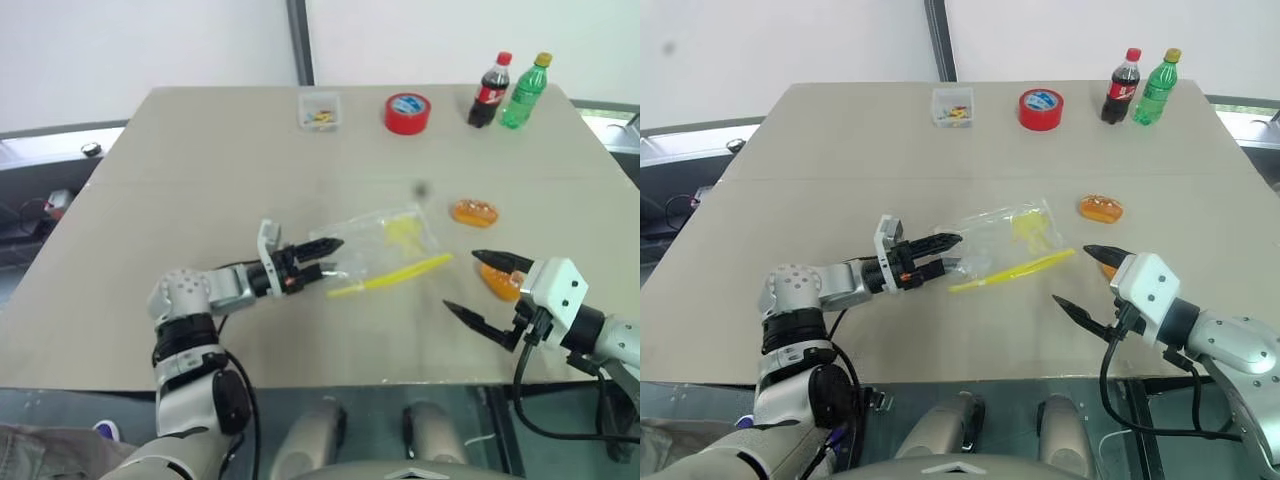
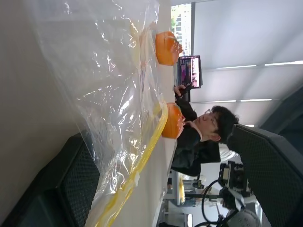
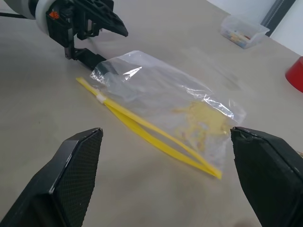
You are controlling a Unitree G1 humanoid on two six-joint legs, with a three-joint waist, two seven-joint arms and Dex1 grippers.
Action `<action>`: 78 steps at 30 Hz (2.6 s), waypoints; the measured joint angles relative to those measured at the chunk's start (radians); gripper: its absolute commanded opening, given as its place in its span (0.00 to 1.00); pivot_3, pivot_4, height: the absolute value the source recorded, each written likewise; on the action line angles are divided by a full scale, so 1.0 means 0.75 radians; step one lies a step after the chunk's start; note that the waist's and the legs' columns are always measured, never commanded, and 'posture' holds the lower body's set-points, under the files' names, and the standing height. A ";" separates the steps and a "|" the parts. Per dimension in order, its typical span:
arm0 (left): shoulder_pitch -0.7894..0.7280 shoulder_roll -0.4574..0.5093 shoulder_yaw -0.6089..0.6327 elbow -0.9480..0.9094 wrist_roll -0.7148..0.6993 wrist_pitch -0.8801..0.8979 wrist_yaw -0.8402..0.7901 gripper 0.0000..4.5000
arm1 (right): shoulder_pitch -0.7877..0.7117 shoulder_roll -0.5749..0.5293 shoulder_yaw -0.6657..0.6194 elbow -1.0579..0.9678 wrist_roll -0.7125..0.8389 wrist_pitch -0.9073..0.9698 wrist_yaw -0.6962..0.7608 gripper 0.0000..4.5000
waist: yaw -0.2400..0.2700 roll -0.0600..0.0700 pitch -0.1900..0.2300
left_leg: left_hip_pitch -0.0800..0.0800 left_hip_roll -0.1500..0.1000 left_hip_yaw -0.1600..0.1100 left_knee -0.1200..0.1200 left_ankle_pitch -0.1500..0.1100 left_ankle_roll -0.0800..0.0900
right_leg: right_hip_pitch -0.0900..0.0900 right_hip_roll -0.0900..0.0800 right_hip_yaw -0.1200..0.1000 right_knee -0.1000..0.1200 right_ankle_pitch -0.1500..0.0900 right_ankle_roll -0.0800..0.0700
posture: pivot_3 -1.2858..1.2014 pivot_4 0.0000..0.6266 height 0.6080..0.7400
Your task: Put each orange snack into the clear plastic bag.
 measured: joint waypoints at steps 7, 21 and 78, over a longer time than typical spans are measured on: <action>0.014 -0.067 -0.123 0.035 -0.007 -0.132 -0.054 0.88 | -0.002 0.011 0.012 -0.028 -0.003 0.018 -0.027 1.00 | 0.017 0.000 -0.003 | 0.011 -0.001 -0.003 -0.003 -0.004 0.006 | 0.015 -0.001 -0.004 -0.006 -0.001 0.001 | 0.52 0.24 1.00; -0.110 -0.146 0.099 0.183 -0.354 0.111 0.251 0.02 | -0.059 0.067 0.241 -0.009 -0.292 -0.118 -0.117 1.00 | -0.009 -0.008 0.001 | 0.011 0.000 -0.002 -0.003 0.000 0.000 | 0.012 -0.001 -0.003 -0.004 -0.001 0.002 | 0.52 0.24 1.00; 0.220 0.388 -0.482 -0.810 -0.638 -0.775 0.674 0.71 | -1.136 0.360 0.480 1.206 -0.806 -0.418 -0.331 0.00 | -0.036 -0.009 0.009 | 0.005 -0.001 0.006 -0.015 0.000 -0.002 | 0.000 0.003 0.006 -0.011 0.001 -0.003 | 0.52 0.24 1.00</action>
